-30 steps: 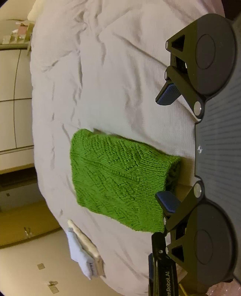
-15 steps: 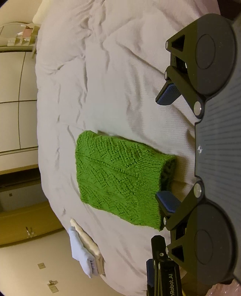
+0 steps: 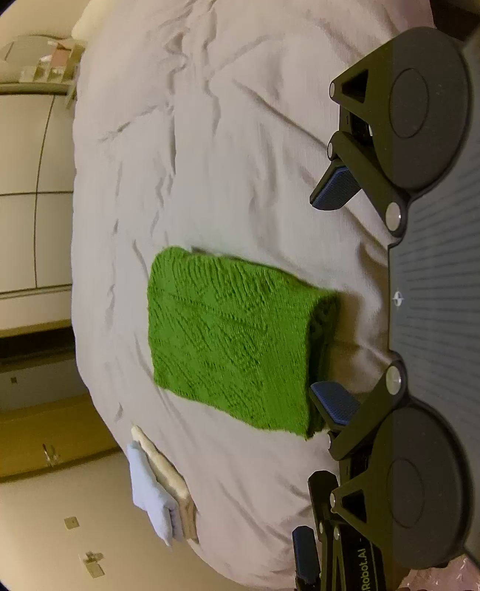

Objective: Fold clothes
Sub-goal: 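Open both grippers and withdraw from the flattened vest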

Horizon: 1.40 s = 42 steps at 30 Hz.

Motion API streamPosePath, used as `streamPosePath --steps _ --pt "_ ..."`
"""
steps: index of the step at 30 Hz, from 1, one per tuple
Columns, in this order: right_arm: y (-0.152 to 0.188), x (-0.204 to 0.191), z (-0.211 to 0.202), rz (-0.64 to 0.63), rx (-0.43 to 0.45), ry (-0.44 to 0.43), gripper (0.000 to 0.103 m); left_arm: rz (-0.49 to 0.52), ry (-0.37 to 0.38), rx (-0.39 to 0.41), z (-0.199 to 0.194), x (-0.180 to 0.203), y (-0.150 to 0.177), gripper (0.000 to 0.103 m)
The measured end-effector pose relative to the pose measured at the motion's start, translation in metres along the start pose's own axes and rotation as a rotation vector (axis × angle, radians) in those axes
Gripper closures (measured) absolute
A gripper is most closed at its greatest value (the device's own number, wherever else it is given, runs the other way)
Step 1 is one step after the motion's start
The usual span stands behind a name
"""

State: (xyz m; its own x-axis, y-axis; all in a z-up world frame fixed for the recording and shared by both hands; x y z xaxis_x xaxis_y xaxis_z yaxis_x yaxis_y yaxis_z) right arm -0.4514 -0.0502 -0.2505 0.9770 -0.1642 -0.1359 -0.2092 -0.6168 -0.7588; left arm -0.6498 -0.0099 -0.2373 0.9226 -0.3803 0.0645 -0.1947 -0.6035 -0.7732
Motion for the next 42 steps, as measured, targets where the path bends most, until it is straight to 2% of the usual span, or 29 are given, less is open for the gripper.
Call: streamPosePath --steps 23,32,42 --pt "0.009 -0.028 0.014 -0.058 -0.074 -0.087 0.001 -0.048 -0.072 -0.047 -0.009 -0.018 0.019 0.015" --pt "0.004 -0.031 0.010 -0.078 -0.063 -0.031 0.001 -0.045 -0.022 -0.017 -0.004 -0.027 0.015 0.013" --pt "0.001 -0.020 -0.001 -0.060 -0.033 0.064 0.001 -0.029 0.049 -0.021 0.024 -0.017 0.000 0.010"
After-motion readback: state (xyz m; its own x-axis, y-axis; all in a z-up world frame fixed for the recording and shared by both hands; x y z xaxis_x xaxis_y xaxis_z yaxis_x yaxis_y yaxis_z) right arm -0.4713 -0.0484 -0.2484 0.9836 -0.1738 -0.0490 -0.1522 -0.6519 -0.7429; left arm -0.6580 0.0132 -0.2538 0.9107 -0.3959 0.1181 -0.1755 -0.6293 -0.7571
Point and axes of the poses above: each gripper's, at about its wrist camera, not at the fingertips, and z roughly the way its jaws point, x to its right, y to its underside, the point moved 1 cm from there along z, roughly the way its jaws point, and after that the axes turned 6 degrees about x, right-handed, at the moved point
